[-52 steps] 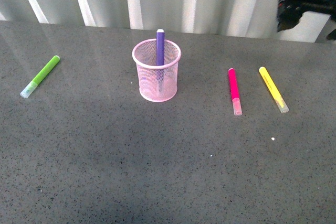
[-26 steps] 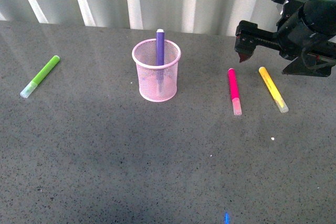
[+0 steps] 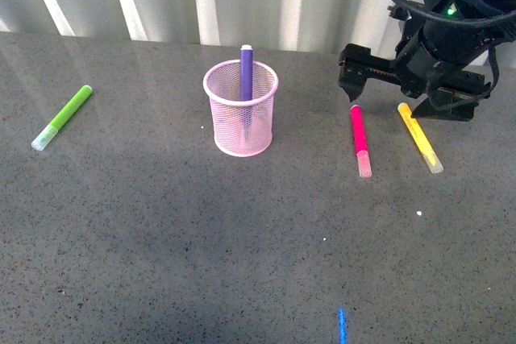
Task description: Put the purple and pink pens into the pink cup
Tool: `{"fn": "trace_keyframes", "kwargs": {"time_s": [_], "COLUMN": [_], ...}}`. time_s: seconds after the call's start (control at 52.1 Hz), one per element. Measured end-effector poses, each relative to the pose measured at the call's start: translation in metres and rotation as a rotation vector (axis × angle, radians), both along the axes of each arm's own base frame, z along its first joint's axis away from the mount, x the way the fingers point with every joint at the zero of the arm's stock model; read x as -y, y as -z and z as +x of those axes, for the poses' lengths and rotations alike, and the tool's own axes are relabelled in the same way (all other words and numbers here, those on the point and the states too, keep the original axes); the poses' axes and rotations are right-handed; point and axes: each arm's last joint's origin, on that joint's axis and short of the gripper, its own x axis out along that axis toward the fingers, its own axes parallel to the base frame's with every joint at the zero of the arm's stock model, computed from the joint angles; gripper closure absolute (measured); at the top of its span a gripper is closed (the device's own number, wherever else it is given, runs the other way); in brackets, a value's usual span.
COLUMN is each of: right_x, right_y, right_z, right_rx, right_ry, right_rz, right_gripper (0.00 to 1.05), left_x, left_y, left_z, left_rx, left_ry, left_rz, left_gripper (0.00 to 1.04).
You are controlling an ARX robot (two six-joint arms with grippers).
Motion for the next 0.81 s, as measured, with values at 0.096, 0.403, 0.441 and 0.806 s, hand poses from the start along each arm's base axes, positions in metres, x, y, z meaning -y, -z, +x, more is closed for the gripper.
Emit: {"fn": "trace_keyframes", "kwargs": {"time_s": [0.096,0.403,0.441,0.806], "right_x": [-0.002,-0.018,-0.020,-0.021], "right_y": [0.004,0.024,0.026,0.033], "right_z": [0.007,0.015,0.015,0.014], "right_rx": [-0.001,-0.020,-0.023,-0.031], "right_ry": [-0.002,-0.034,-0.037,-0.039], "right_rz": [-0.002,0.013,0.012,0.018], "right_gripper": [0.07,0.07,0.07,0.40], "left_x": [0.000,0.000,0.000,0.000], "left_y": [0.000,0.000,0.000,0.000], "left_z": [0.000,0.000,0.000,0.000], "left_rx": [0.000,0.000,0.000,0.000], "left_ry": [0.000,0.000,0.000,0.000], "left_rz": [0.000,0.000,0.000,0.000], "left_gripper": [0.07,0.07,0.07,0.07]}}
